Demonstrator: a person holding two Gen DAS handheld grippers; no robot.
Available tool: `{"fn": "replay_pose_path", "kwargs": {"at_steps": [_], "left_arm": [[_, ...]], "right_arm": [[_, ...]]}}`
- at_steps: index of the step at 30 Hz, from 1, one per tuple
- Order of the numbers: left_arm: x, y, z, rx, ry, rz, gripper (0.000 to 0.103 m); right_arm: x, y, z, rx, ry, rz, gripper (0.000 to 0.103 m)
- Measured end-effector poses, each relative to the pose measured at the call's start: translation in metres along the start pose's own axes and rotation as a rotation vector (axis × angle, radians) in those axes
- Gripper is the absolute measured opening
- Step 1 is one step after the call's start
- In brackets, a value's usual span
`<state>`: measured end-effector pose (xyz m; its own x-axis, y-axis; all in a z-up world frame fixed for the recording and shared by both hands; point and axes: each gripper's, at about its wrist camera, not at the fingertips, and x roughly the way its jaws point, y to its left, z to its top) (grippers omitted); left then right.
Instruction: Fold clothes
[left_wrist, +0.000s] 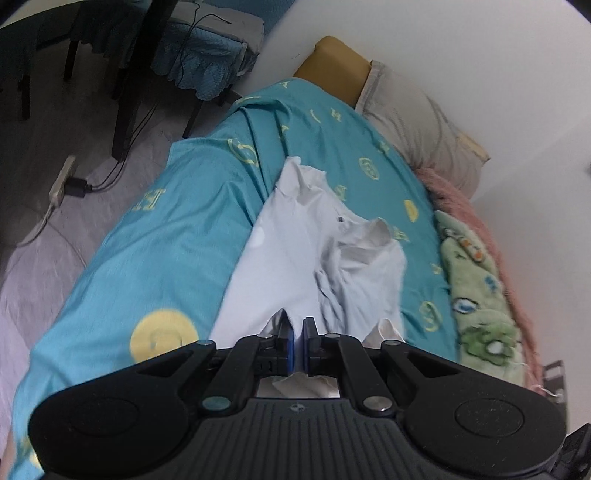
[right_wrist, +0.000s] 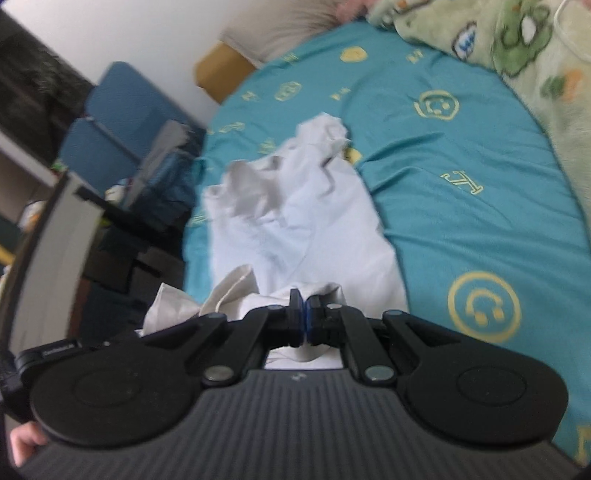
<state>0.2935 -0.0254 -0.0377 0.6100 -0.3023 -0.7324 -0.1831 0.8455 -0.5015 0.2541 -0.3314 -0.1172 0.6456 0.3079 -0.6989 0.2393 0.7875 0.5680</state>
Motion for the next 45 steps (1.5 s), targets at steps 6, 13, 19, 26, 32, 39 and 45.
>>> {"fn": "replay_pose_path", "kwargs": {"at_steps": [6, 13, 19, 26, 32, 39, 45], "left_arm": [[0.087, 0.014, 0.026, 0.081, -0.028, 0.099, 0.005], [0.102, 0.026, 0.025, 0.128, -0.039, 0.112, 0.019], [0.046, -0.005, -0.013, 0.298, -0.102, 0.110, 0.070], [-0.017, -0.014, -0.084, 0.287, -0.058, -0.058, 0.094], [0.014, 0.028, -0.116, 0.020, 0.162, -0.139, 0.095], [0.069, 0.074, -0.111, -0.304, 0.206, -0.201, 0.081], [0.074, 0.079, -0.106, -0.345, 0.134, -0.188, 0.029]], "right_arm": [[0.086, -0.030, 0.025, -0.017, 0.056, -0.094, 0.005], [0.099, -0.038, 0.021, -0.033, 0.059, -0.100, 0.007], [0.047, 0.000, 0.009, -0.176, -0.073, -0.120, 0.099], [-0.025, 0.018, -0.047, -0.150, -0.151, -0.031, 0.103], [-0.032, -0.017, -0.103, 0.193, -0.048, 0.091, 0.103], [0.020, -0.062, -0.139, 0.609, 0.080, 0.155, 0.102], [0.032, -0.066, -0.132, 0.625, -0.023, 0.101, 0.064]]}}
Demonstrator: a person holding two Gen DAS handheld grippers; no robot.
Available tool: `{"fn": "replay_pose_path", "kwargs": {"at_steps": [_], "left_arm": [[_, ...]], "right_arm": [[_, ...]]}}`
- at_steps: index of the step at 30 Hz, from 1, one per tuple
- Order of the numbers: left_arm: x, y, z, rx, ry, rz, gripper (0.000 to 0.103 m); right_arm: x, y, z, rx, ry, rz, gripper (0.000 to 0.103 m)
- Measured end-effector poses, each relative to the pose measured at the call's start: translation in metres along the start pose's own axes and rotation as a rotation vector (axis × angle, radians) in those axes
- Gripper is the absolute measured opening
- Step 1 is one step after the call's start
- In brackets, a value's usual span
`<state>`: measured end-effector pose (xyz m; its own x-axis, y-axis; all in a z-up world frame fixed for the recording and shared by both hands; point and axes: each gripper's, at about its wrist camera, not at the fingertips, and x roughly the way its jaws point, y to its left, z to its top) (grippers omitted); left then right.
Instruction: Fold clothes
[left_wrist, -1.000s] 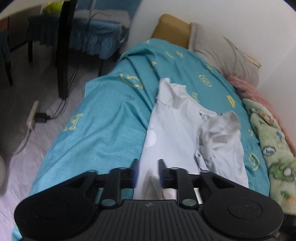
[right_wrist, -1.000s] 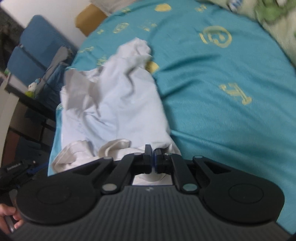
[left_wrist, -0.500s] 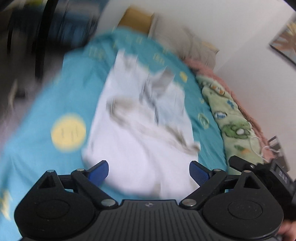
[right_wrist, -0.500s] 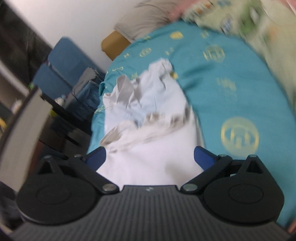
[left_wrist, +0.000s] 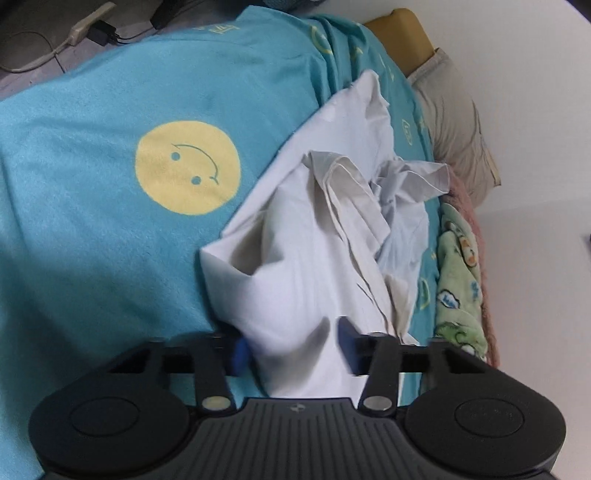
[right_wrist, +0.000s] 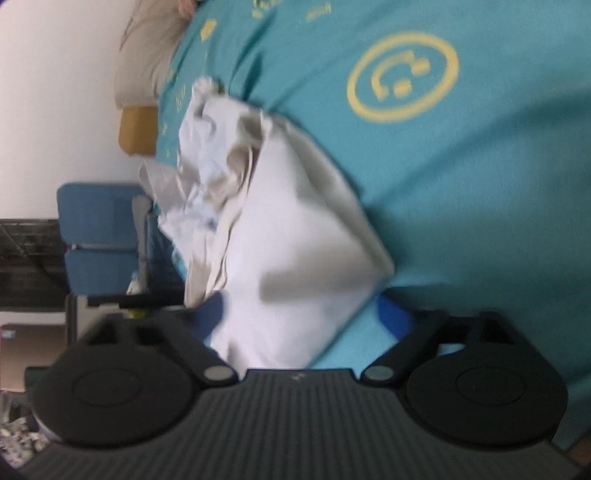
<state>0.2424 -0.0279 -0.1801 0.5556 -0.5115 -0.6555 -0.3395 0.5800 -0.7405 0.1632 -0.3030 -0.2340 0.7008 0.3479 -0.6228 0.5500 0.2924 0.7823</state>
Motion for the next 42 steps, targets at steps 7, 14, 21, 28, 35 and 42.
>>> {"fn": "replay_pose_path", "kwargs": {"at_steps": [7, 14, 21, 28, 35, 42], "left_arm": [[-0.021, -0.022, 0.001, 0.082, -0.053, -0.048, 0.010], [-0.066, -0.078, 0.027, 0.099, -0.116, -0.162, 0.008], [-0.145, -0.180, 0.045, 0.220, -0.247, -0.266, 0.007], [-0.210, -0.171, -0.012, 0.231, -0.246, -0.289, 0.007], [-0.236, -0.084, -0.080, 0.146, -0.140, -0.186, 0.007], [-0.186, -0.082, -0.036, 0.105, -0.146, -0.100, 0.008]], "right_arm": [[-0.003, 0.004, 0.000, -0.046, -0.042, -0.029, 0.024], [-0.034, 0.069, 0.021, -0.154, -0.085, 0.098, 0.017], [-0.106, 0.178, 0.037, -0.334, -0.169, 0.290, 0.016], [-0.175, 0.161, 0.004, -0.389, -0.174, 0.316, 0.016], [-0.188, 0.087, -0.040, -0.337, -0.071, 0.192, 0.016], [-0.131, 0.099, -0.014, -0.271, -0.039, 0.142, 0.017]]}}
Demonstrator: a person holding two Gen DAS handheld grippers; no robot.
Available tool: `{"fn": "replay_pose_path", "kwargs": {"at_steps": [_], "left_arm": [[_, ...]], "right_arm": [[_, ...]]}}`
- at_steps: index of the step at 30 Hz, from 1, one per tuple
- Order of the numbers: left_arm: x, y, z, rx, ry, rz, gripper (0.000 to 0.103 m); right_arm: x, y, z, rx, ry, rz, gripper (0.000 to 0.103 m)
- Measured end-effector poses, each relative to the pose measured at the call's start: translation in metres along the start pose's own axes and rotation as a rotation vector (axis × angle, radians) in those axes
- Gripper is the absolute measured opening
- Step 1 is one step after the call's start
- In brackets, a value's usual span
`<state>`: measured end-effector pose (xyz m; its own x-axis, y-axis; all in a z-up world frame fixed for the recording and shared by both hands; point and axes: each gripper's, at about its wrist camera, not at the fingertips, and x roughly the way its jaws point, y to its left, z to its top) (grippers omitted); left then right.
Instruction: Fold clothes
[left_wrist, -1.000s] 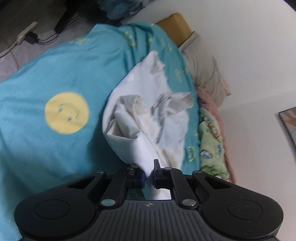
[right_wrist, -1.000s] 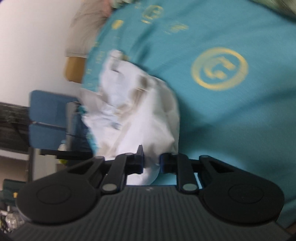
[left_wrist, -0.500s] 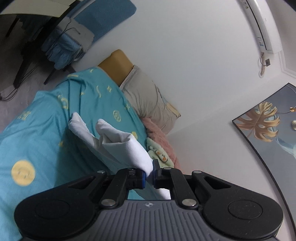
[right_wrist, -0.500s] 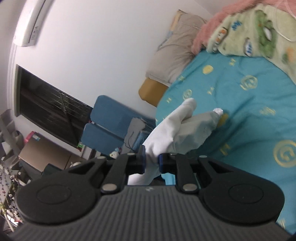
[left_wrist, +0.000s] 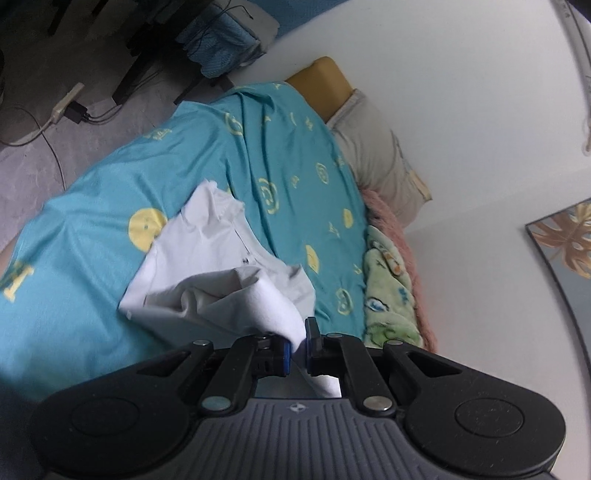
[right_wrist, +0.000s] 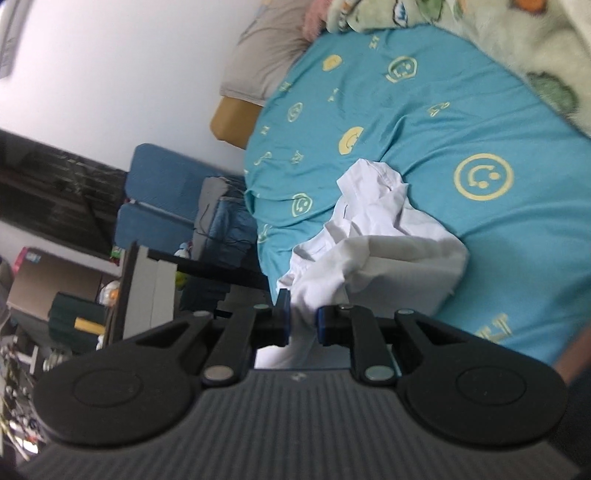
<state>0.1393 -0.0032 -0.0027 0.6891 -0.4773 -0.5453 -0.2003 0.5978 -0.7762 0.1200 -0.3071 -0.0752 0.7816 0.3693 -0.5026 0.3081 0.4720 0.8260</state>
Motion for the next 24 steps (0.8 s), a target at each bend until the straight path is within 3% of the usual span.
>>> {"fn": "replay_pose_path", "kwargs": {"at_steps": [9, 17, 23, 24], "left_arm": [[0.145, -0.006, 0.089, 0.001, 0.001, 0.115, 0.008], [0.271, 0.024, 0.123, 0.063, 0.045, 0.254, 0.009], [0.296, 0.042, 0.120, 0.134, 0.065, 0.286, 0.009], [0.295, 0.041, 0.119, 0.153, 0.064, 0.287, 0.017]], "right_arm": [[0.134, 0.000, 0.076, 0.032, 0.033, -0.079, 0.017], [0.249, -0.043, 0.113, 0.029, 0.142, -0.198, 0.018], [0.265, -0.057, 0.112, 0.003, 0.179, -0.193, 0.019], [0.262, -0.055, 0.112, -0.012, 0.182, -0.187, 0.021]]}}
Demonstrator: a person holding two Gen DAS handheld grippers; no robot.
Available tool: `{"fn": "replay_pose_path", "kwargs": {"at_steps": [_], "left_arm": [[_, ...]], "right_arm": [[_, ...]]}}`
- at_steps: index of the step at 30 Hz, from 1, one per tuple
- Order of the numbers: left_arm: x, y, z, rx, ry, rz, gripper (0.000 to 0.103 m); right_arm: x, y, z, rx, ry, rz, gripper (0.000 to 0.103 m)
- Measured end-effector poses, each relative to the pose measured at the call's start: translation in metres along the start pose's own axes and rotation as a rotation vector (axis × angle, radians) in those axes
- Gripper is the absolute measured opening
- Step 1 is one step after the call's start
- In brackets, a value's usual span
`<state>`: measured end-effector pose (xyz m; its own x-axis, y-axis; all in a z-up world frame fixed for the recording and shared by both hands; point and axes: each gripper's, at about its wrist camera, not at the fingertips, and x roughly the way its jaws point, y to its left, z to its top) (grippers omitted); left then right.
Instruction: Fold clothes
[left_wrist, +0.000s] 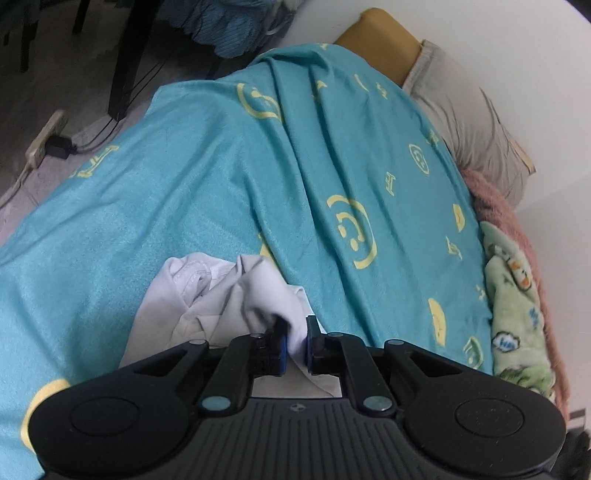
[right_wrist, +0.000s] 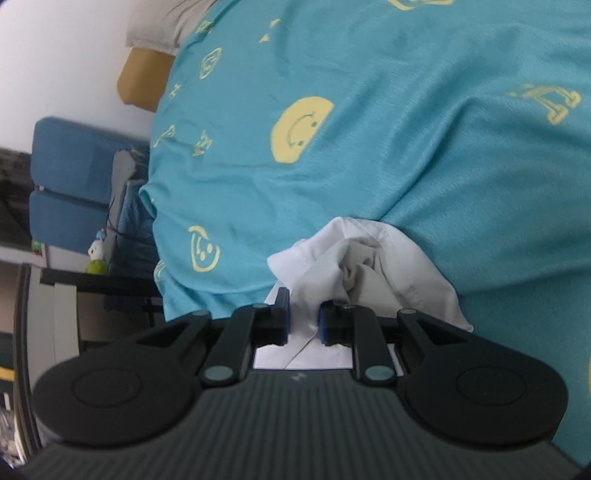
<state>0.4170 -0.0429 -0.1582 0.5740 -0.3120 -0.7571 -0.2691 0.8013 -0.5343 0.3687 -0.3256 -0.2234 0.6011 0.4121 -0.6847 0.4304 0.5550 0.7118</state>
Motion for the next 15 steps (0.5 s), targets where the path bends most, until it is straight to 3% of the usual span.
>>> {"fn": "replay_pose_path", "kwargs": {"at_steps": [1, 2, 3, 4, 6, 9, 15], "left_arm": [[-0.003, -0.002, -0.002, 0.024, -0.004, -0.001, 0.023], [-0.008, -0.005, -0.005, 0.057, -0.010, -0.007, 0.037], [-0.014, -0.009, -0.008, 0.091, -0.014, -0.013, 0.052], [-0.020, -0.013, -0.012, 0.131, -0.019, -0.021, 0.058], [-0.033, -0.022, -0.023, 0.214, -0.044, -0.019, 0.071], [-0.050, -0.033, -0.042, 0.340, -0.093, 0.005, 0.079], [-0.055, -0.039, -0.072, 0.520, -0.141, 0.096, 0.079]], "right_arm": [[-0.003, 0.002, -0.001, -0.017, 0.000, 0.006, 0.025], [-0.007, 0.004, -0.003, -0.033, -0.003, 0.018, 0.029], [-0.012, 0.006, -0.005, -0.050, -0.006, 0.034, 0.042], [-0.018, 0.008, -0.008, -0.070, -0.010, 0.055, 0.063], [-0.032, 0.015, -0.015, -0.131, -0.024, 0.100, 0.088], [-0.057, 0.026, -0.032, -0.272, -0.092, 0.066, 0.086], [-0.064, 0.049, -0.071, -0.684, -0.214, -0.153, 0.082]]}}
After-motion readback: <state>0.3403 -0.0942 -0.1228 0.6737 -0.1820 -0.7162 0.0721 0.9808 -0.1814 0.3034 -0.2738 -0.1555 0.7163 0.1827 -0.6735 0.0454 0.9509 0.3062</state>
